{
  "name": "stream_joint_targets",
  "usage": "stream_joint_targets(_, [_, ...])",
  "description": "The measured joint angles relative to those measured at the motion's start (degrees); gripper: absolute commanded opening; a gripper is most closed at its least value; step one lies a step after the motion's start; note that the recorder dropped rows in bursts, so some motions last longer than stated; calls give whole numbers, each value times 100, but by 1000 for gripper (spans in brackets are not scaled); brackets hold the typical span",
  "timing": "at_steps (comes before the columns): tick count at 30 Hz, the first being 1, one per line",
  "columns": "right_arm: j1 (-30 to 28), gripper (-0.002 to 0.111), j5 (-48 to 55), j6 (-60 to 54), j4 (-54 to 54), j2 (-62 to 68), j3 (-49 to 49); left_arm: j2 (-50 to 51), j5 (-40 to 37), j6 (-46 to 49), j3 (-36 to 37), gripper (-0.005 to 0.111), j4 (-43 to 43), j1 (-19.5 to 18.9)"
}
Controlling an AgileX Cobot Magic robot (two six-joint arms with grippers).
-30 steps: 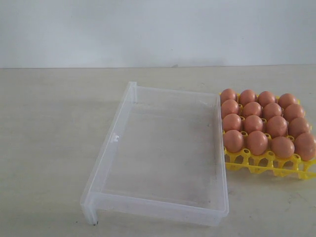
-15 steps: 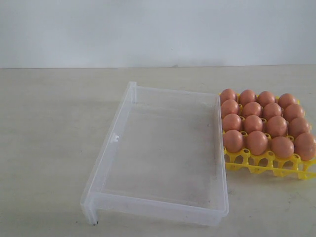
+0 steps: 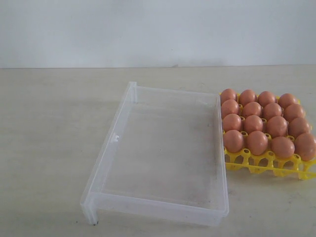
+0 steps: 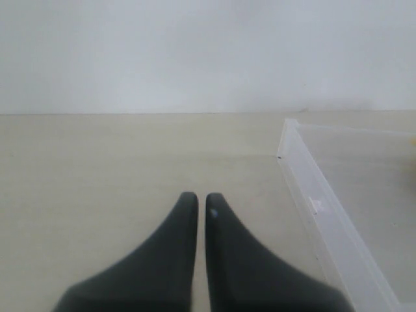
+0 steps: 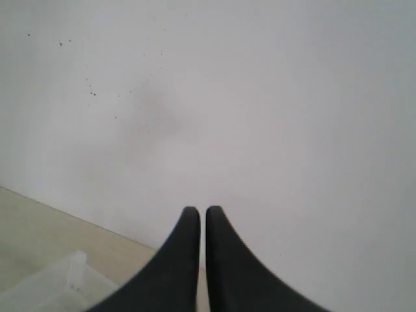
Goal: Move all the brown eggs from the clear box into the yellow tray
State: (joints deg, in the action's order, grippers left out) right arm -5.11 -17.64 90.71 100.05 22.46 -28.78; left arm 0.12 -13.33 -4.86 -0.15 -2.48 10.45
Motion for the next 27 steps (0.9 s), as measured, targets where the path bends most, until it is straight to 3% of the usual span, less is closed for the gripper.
stream_joint_targets(3, [0, 0, 12, 27, -20, -165, 0, 0, 0, 0, 0, 4, 0, 0])
stream_joint_targets(6, [0, 0, 158, -452, -794, -663, 0, 0, 0, 0, 0, 4, 0, 0])
stream_joint_targets(8, [0, 0, 284, -1774, -1898, -952, 0, 0, 0, 0, 0, 4, 0, 0])
stream_joint_targets(12, [0, 0, 327, -6370, -5795, -1395, 0, 0, 0, 0, 0, 4, 0, 0])
stream_joint_targets(15, [0, 0, 354, -8851, -7689, -1546, 0, 0, 0, 0, 0, 4, 0, 0])
stream_joint_targets(17, [0, 0, 542, -9459, -8273, -1588, 0, 0, 0, 0, 0, 4, 0, 0])
stream_joint_targets(21, [0, 0, 988, -9598, -8710, -1612, 308, 0, 0, 0, 0, 4, 0, 0])
stream_joint_targets(27, [0, 0, 1152, -9458, -9566, -1612, 2037, 0, 0, 0, 0, 4, 0, 0])
